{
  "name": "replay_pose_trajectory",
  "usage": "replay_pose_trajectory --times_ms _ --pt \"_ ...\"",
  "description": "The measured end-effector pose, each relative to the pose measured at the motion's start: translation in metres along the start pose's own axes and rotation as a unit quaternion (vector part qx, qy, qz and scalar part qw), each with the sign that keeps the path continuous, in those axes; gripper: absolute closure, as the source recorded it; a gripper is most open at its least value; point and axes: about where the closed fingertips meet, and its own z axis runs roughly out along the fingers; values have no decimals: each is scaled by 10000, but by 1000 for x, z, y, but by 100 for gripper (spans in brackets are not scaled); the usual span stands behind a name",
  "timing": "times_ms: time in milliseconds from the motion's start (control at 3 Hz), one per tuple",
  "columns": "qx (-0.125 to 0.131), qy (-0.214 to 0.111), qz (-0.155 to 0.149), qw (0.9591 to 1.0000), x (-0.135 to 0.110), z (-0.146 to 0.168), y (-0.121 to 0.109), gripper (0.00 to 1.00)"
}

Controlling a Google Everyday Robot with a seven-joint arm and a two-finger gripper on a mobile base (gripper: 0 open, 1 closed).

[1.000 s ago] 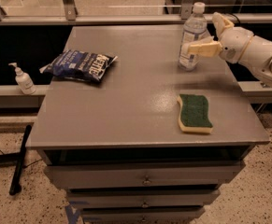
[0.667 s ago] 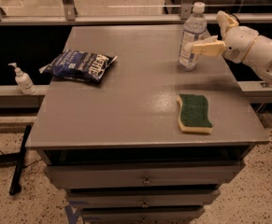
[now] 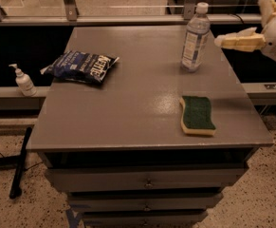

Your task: Place water bottle upright

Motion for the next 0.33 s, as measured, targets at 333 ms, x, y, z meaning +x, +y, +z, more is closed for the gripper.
replay_pose_trajectory --times_ms 333 --pt "125 33 -52 9999 -3 -17 -7 0"
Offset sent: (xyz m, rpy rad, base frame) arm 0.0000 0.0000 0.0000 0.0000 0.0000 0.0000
